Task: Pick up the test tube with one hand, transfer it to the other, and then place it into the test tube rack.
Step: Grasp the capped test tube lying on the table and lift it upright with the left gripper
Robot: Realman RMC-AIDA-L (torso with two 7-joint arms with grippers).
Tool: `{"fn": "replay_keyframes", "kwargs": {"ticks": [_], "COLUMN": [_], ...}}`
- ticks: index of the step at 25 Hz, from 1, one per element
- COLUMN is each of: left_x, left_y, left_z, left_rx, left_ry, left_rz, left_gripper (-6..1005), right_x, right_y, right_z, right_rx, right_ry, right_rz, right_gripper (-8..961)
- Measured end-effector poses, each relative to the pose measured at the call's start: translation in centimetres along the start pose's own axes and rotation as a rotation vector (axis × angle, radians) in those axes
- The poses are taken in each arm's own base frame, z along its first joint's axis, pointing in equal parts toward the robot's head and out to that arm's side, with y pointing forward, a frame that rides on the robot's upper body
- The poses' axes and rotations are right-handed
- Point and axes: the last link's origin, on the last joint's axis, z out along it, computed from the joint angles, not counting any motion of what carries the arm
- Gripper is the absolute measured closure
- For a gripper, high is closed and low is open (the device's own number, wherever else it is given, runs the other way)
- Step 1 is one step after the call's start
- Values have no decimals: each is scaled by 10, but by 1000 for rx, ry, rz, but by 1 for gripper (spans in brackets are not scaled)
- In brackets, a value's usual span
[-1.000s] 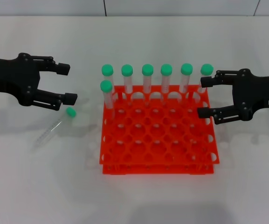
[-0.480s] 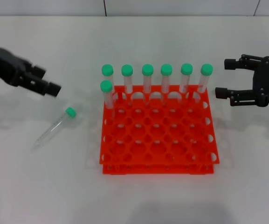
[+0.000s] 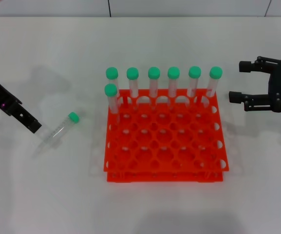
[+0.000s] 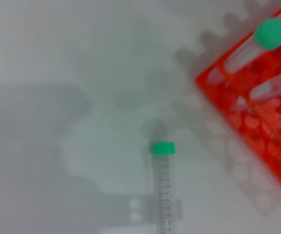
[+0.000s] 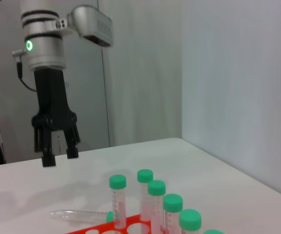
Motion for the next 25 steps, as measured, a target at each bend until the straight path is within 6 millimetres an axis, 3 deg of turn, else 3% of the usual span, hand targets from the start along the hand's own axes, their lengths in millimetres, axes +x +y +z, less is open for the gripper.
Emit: {"fn": "replay_keyframes", "kwargs": {"ticks": [7, 25], "left_x": [-2, 3], "left_y": [-3, 9], "left_z": [32, 74], "left_rx": [42, 76], "left_ry": [-100, -186], "left_rz": [-34, -62], "left_gripper": [164, 232], "right_x": [-2, 6], "right_y": [-1, 6], "right_z": [-2, -6], "right_rx": [29, 29], "right_ry": [-30, -30], "right_rz": [-13, 5], "right_gripper": [99, 100]}}
